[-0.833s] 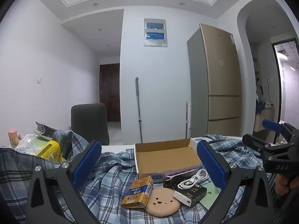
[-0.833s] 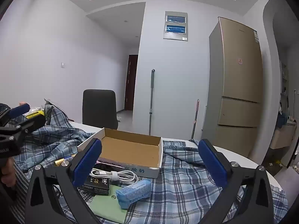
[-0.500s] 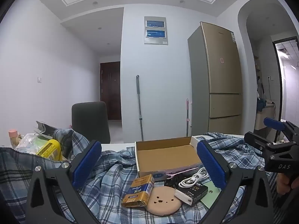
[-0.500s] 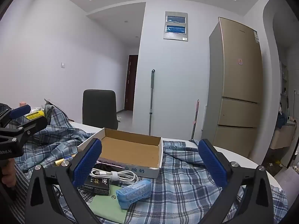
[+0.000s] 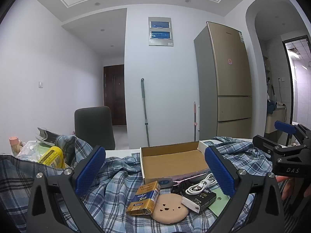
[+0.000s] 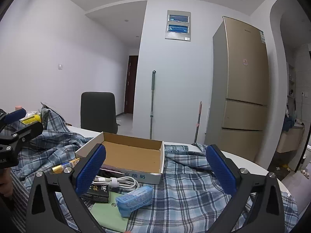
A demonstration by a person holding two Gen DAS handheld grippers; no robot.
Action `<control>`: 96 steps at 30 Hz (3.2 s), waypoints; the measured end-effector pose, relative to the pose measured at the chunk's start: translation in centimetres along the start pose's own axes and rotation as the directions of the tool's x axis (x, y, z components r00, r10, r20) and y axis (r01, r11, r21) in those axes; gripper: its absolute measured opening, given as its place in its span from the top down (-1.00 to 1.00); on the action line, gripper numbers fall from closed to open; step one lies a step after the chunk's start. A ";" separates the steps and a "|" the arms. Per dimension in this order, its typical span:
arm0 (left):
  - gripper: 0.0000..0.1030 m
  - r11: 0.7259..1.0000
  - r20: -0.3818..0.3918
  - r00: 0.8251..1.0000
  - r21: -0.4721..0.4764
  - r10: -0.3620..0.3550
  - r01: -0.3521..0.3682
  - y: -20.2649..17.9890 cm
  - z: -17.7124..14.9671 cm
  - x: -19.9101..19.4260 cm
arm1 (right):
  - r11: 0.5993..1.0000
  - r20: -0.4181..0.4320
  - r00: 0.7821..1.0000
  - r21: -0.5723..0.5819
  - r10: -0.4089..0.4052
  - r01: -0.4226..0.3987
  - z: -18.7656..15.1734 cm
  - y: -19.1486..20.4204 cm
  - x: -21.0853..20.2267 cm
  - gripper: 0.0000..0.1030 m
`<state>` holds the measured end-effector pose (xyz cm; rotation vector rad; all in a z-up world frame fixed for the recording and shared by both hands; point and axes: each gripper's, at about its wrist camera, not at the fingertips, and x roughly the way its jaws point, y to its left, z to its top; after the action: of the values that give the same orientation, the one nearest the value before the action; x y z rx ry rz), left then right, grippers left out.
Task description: Organize soft objects
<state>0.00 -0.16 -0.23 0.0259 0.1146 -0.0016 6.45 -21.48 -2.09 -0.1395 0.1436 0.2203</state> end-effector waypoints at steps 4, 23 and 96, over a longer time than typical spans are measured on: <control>-1.00 1.000 -0.001 1.000 0.002 0.000 0.000 -0.1 0.0 -0.1 | 1.000 0.007 1.000 -0.008 0.000 0.000 0.0 0.1 -0.2 -1.00; -1.00 1.000 -0.002 1.000 0.001 -0.002 0.002 -0.1 0.1 -0.1 | 0.999 0.000 1.000 -0.032 -0.004 0.004 0.0 0.4 -0.1 -1.00; -0.84 0.996 -0.307 0.948 0.003 -0.083 0.089 0.6 1.5 0.8 | 0.986 -0.261 0.952 0.100 0.158 -0.137 1.4 -0.4 1.6 -1.00</control>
<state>0.96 0.42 1.15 0.0383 0.4272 -0.0861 8.21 -21.34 -0.91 -0.0773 0.4338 0.3444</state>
